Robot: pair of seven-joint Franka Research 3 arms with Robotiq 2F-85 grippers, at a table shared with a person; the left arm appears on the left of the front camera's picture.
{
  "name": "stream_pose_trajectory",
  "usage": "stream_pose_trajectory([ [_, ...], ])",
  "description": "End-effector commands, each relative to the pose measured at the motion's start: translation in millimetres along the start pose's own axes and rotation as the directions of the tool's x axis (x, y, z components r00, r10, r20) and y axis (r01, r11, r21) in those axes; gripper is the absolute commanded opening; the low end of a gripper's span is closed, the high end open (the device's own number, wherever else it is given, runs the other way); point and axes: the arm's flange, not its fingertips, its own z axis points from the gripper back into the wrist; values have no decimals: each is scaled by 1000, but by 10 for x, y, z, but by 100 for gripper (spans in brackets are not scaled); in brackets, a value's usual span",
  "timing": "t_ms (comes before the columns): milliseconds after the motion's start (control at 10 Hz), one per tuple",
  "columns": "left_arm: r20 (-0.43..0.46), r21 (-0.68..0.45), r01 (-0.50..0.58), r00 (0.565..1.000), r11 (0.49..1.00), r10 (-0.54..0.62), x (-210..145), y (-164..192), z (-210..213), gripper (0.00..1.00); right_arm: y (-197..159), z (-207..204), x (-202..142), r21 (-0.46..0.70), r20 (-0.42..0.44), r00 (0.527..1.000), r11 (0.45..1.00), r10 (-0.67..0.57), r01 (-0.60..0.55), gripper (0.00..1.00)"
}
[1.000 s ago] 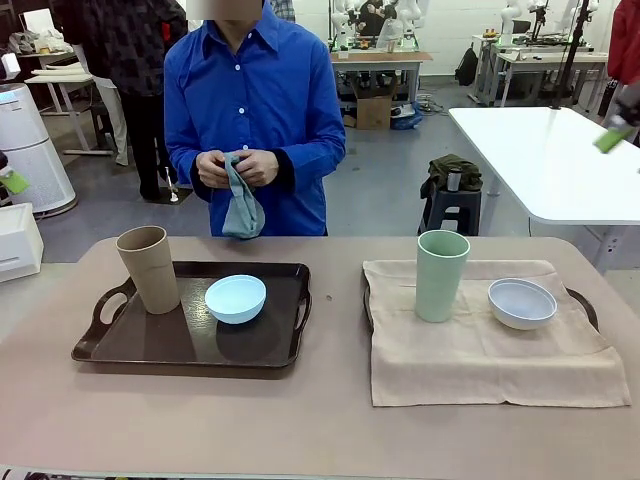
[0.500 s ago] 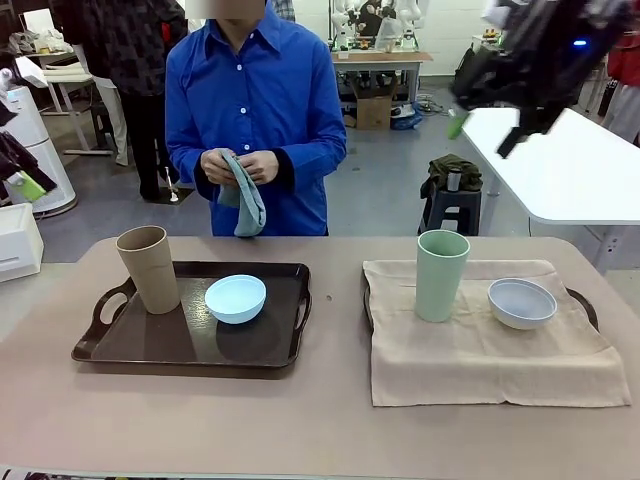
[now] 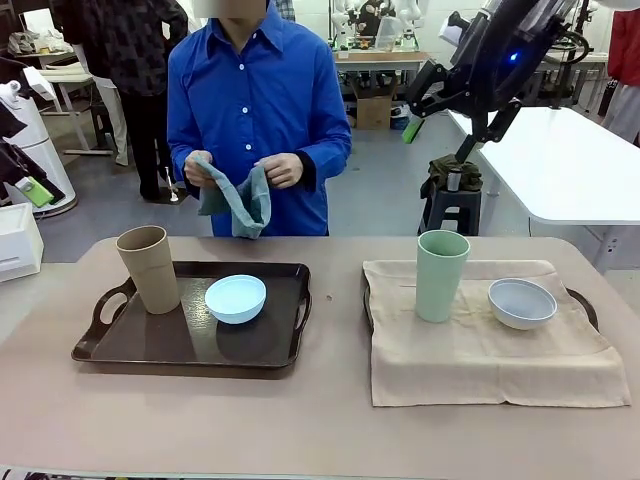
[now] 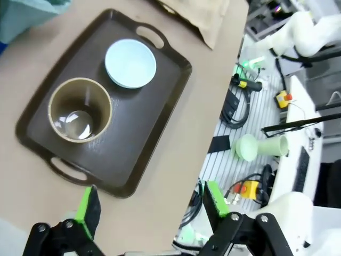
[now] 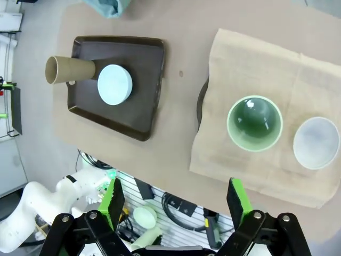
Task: Set up a tray with a mat and arrange the tableware.
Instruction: Pick up the Picnic Bowl and Reusable plastic cup from the Handle tray in front of the human's position and hold them in the air.
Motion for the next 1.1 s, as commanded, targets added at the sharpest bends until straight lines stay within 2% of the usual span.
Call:
stream_pose_trajectory([
  [0,-13,22,22,1000,1000,-22,4,26,3,100,-14,13,-67,-13,6,1000,1000,3,-2,100],
  [200,-2,1,3,1000,1000,-3,13,-3,-7,100,14,34,-17,0,7,1000,1000,3,-3,100],
  [300,11,-9,219,976,976,-219,52,305,-100,100,63,-219,157,17,-24,999,999,34,-33,100],
  [400,14,-34,421,907,906,-421,-75,503,-188,100,205,-480,284,42,-43,997,997,66,-64,100],
  [500,43,-41,516,856,856,-515,-222,507,-203,100,371,-604,325,43,-46,995,995,94,-92,100],
  [600,52,-19,617,786,786,-616,-380,462,-248,100,503,-675,357,44,-44,991,992,124,-122,100],
  [700,37,-1,671,741,742,-670,-458,456,-276,100,650,-782,446,44,-49,990,991,132,-130,100],
  [800,77,37,693,717,720,-693,-582,494,-323,100,823,-962,534,45,-79,985,987,155,-152,100],
  [900,133,72,696,703,714,-698,-625,570,-367,100,953,-1108,625,17,-92,984,988,151,-150,100],
  [1000,183,125,654,723,746,-666,-666,656,-486,100,1048,-1254,702,-32,-89,987,990,135,-138,100],
])
